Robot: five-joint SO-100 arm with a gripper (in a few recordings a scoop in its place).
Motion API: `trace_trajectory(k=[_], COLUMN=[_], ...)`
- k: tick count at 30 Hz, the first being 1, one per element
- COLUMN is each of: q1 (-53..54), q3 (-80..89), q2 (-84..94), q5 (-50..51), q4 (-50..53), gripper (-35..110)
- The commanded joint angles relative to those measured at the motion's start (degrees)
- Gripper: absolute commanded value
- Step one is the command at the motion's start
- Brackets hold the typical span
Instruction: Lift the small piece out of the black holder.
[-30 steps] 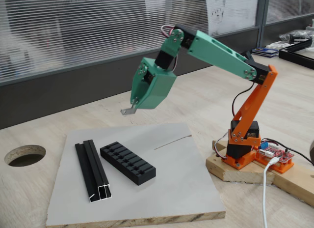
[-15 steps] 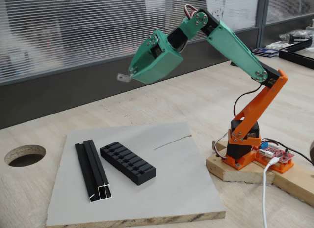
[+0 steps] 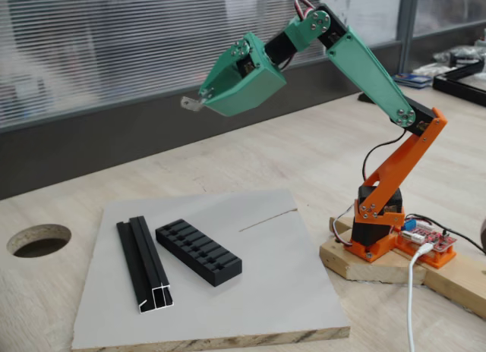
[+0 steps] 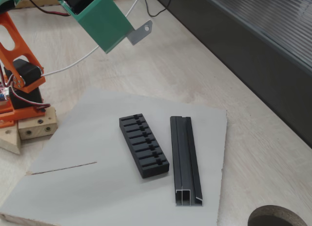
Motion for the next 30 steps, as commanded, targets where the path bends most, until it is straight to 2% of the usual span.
trace_trajectory(k=[1, 30], q1=[-0.9, -1.0], q3=[-1.7, -1.1], q2=[2.2, 2.1], q5=[0.4, 0.4], q4=[0.4, 0.4], gripper=[4, 4])
